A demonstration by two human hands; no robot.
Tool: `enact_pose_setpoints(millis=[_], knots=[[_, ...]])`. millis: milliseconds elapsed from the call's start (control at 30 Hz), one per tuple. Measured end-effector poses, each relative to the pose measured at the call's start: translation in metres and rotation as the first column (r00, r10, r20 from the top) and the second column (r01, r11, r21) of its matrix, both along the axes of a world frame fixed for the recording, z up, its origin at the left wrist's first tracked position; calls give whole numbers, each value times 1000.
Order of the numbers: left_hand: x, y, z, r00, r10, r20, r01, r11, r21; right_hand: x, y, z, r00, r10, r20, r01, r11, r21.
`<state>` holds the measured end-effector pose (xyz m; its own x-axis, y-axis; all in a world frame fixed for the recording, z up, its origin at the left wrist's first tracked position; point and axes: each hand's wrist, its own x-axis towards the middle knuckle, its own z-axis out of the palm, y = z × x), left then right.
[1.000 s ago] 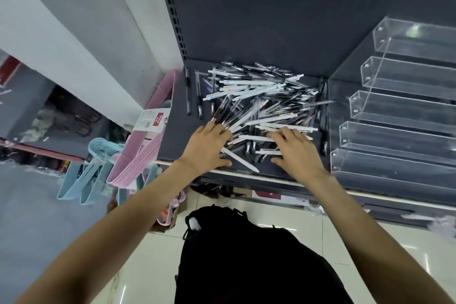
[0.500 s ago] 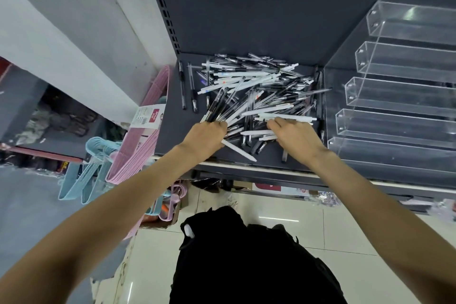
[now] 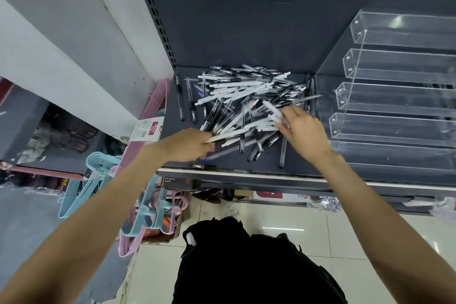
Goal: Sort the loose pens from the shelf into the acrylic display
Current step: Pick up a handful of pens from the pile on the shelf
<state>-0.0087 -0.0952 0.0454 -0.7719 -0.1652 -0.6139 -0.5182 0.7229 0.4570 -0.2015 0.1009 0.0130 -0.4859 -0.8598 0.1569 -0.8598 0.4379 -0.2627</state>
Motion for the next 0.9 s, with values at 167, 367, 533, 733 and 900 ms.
enact_pose_setpoints(millis=[167, 367, 533, 733, 900], knots=[[-4, -11, 3, 937, 344, -61, -321, 915, 244, 0, -9, 20, 845, -226, 484, 355, 914, -194], [-33, 15, 1, 806, 592, -14, -497, 689, 527, 21, -13, 25, 317, -79, 945, 554, 825, -116], [-50, 51, -8, 746, 662, -71, -419, 550, 722, 28, -18, 30, 228, -40, 973, 577, 810, -102], [-56, 72, -12, 739, 648, -184, -381, 627, 679, 24, -19, 32, 247, 1, 969, 606, 780, -155], [-50, 79, -9, 736, 653, -180, -328, 577, 748, 23, -18, 33, 277, 26, 961, 564, 805, -184]])
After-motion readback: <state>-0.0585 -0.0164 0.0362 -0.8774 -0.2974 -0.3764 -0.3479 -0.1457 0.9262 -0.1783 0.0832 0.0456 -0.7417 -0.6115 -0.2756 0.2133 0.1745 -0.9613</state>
